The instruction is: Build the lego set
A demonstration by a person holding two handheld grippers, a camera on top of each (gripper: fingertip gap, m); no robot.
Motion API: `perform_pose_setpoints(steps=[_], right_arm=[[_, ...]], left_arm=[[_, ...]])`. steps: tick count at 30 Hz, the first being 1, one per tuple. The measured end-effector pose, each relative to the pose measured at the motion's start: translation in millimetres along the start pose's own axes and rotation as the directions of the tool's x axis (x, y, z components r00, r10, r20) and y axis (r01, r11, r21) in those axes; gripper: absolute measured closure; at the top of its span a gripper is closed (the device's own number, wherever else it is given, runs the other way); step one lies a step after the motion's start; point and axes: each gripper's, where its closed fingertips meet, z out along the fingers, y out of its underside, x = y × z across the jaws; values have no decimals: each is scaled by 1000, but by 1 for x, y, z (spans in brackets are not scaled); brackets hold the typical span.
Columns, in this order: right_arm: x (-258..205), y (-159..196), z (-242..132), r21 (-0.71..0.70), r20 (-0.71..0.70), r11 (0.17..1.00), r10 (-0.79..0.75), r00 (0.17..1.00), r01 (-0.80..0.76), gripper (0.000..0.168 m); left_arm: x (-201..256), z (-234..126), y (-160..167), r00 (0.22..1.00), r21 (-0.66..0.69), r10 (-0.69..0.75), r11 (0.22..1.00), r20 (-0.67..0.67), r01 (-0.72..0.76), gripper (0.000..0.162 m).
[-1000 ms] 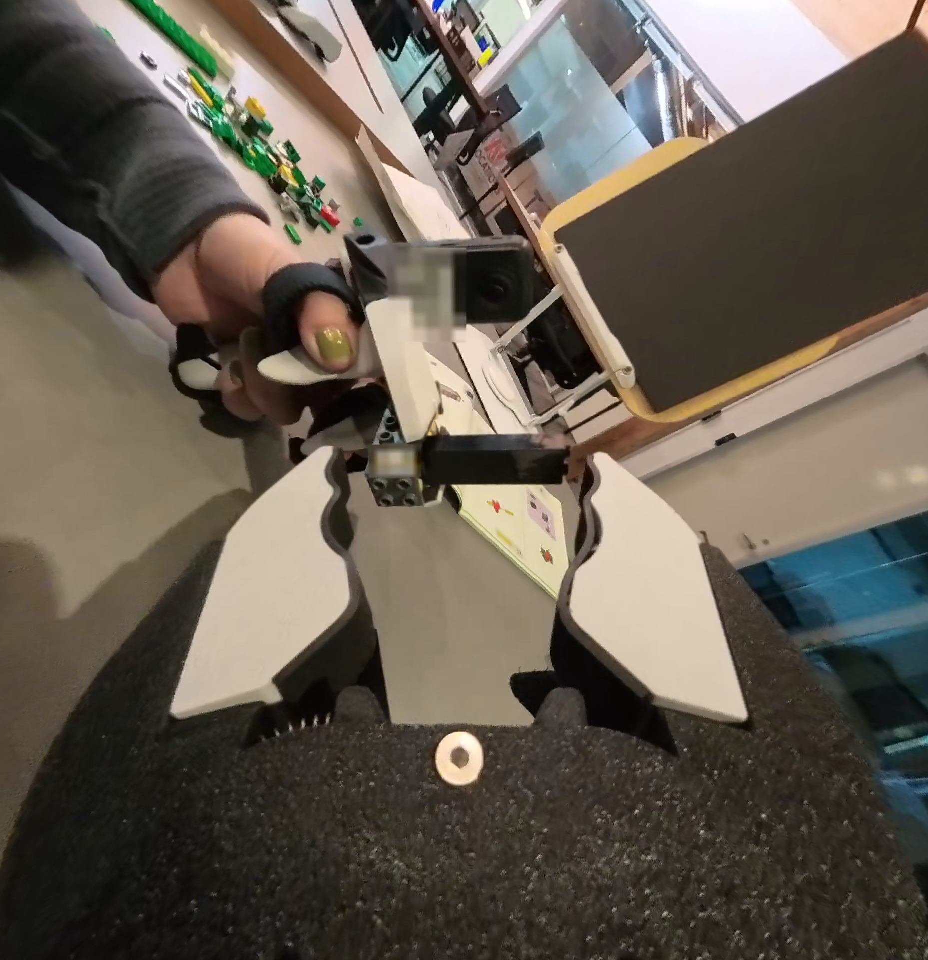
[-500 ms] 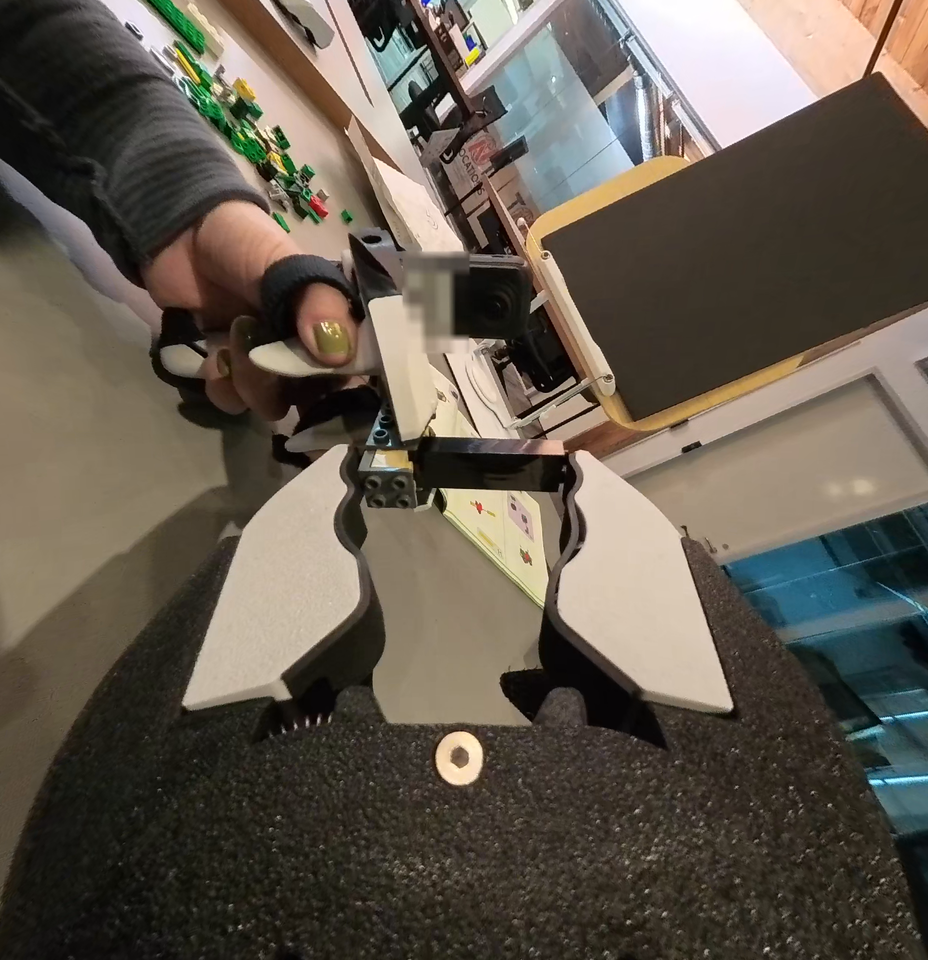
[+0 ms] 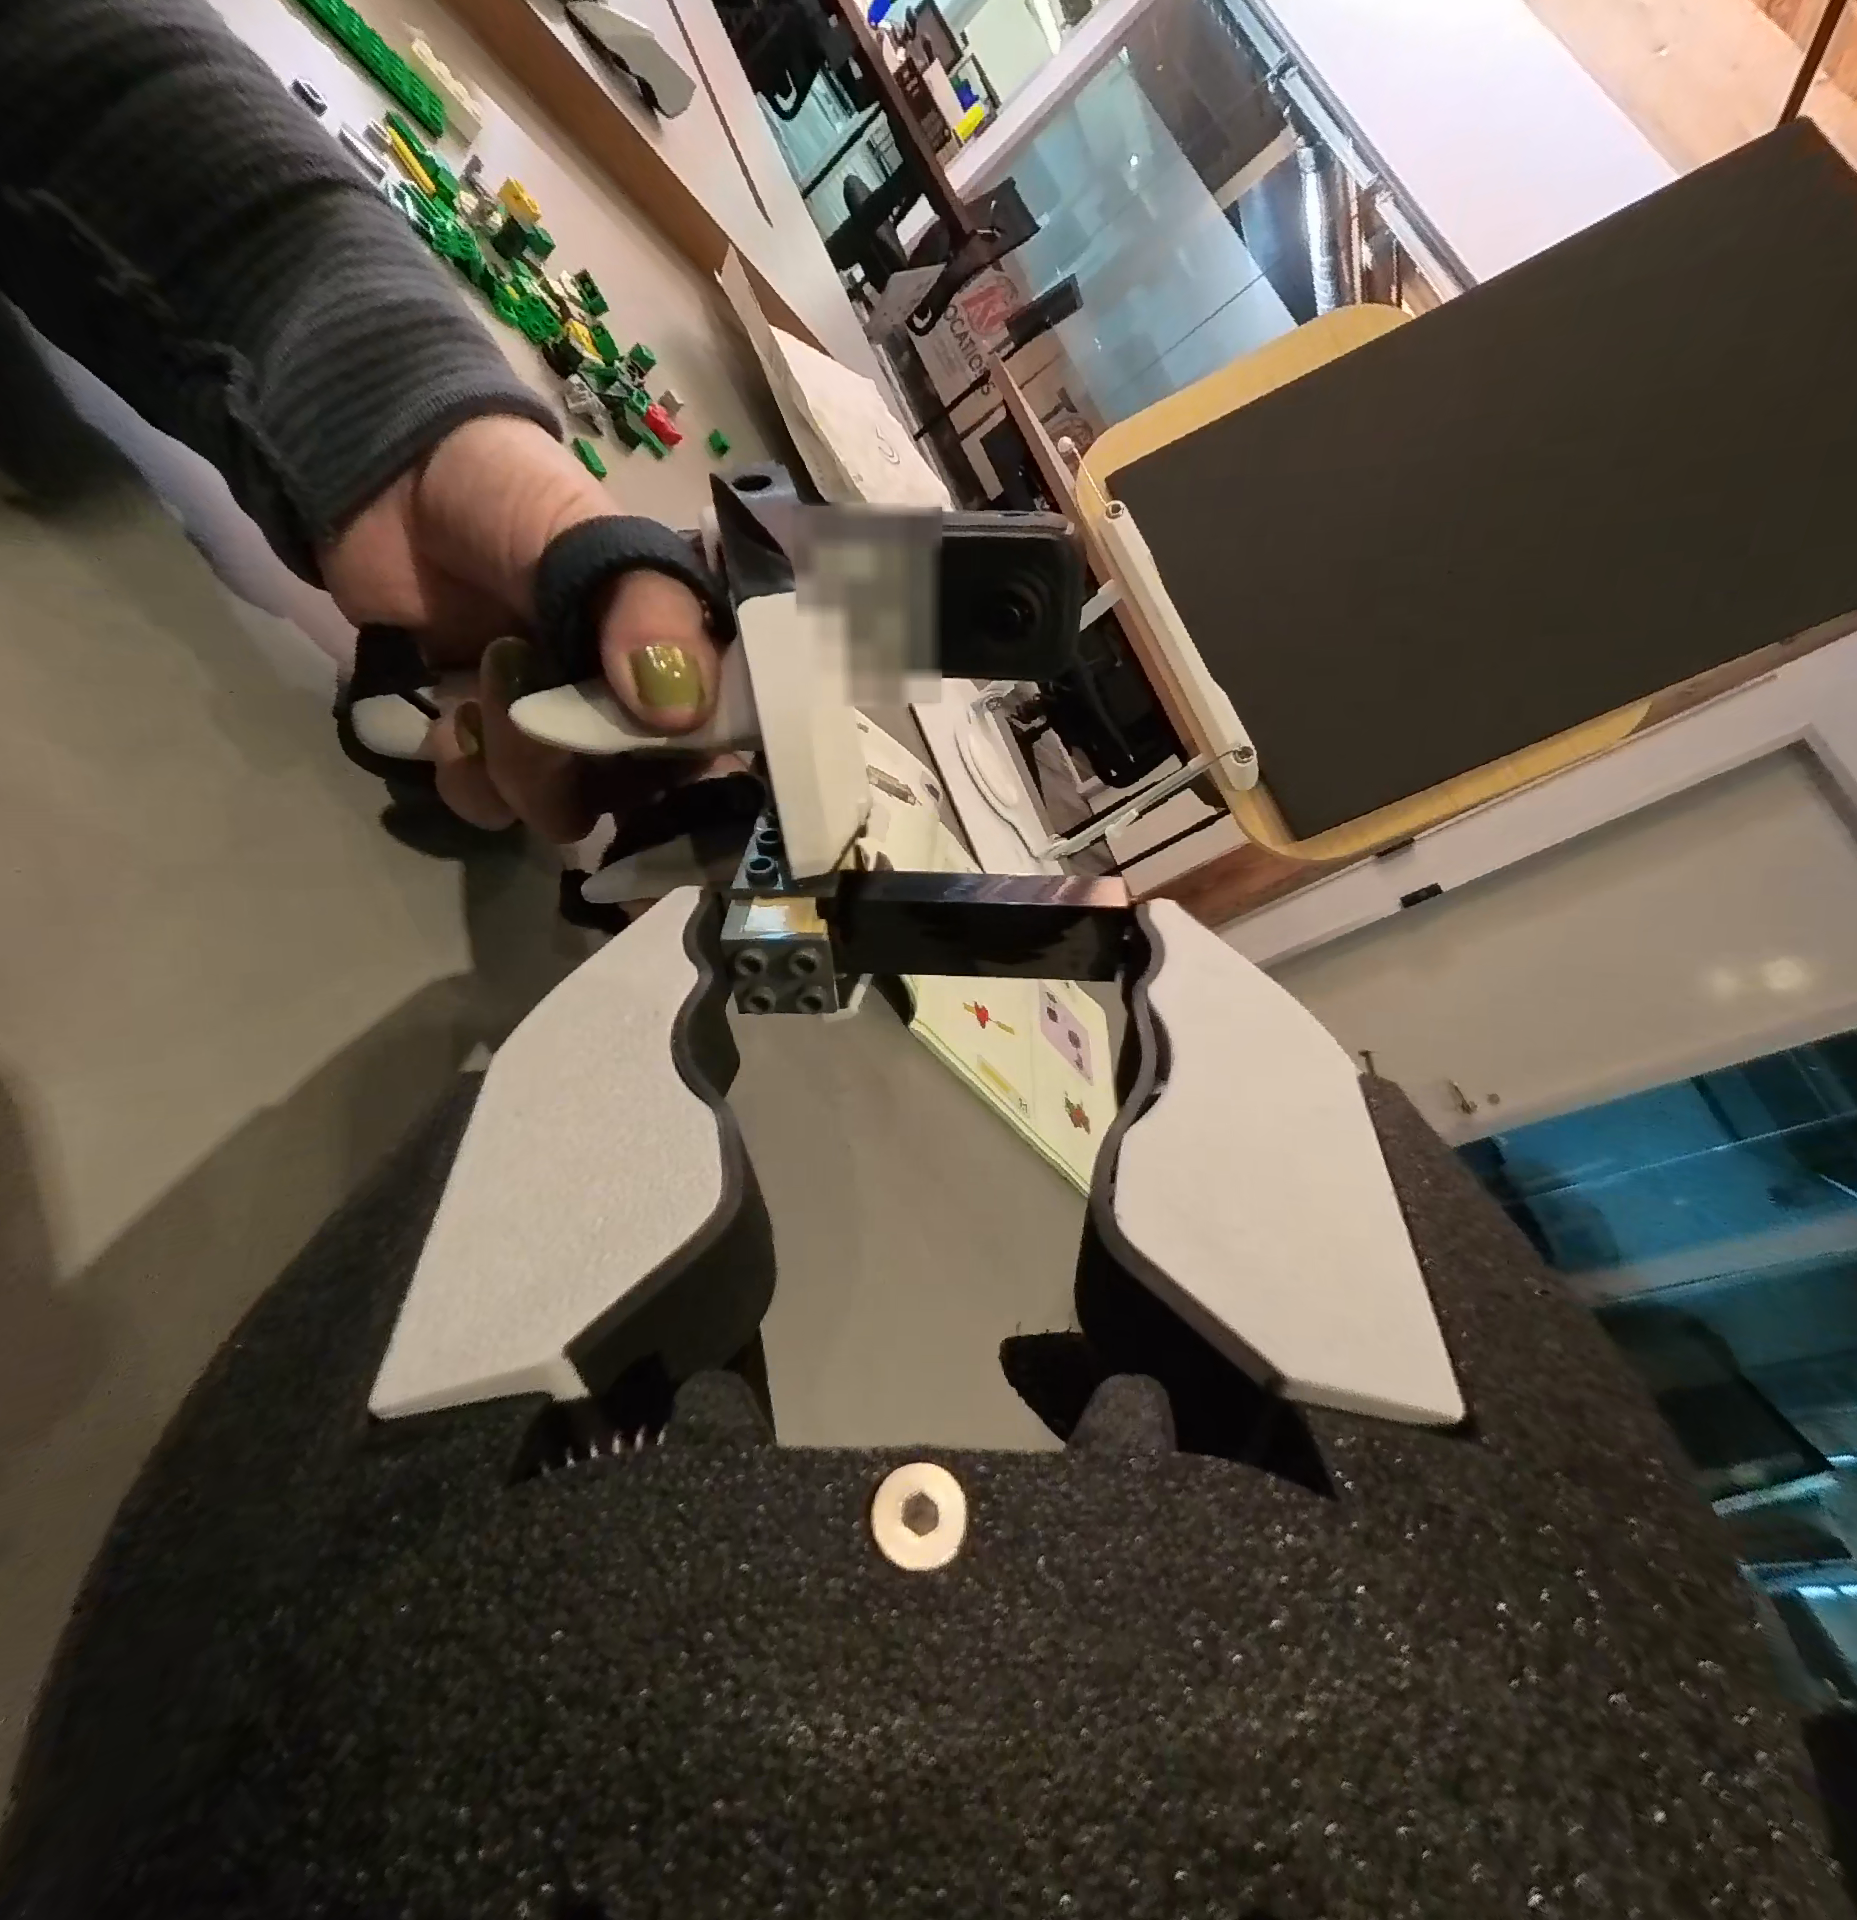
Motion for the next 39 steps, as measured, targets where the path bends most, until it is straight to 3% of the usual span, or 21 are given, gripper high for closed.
perform_pose_setpoints(steps=[10,17,26,39], right_arm=[[2,-3,-1,39,-21,999,33,999,-32,96],[9,0,-7,71,-38,993,101,994,-98,96],[-1,-2,-3,47,-25,999,16,1000,-15,96],[-4,-4,-4,62,-21,998,-5,1000,7,96]], left_arm=[[3,0,-2,1000,9,13,1000,-16,-13,136],[2,2,1,999,-15,-18,1000,-27,18,124],[2,1,1,999,-14,-29,999,-27,29,137],[3,2,5,1000,-47,17,999,-9,-17,138]])
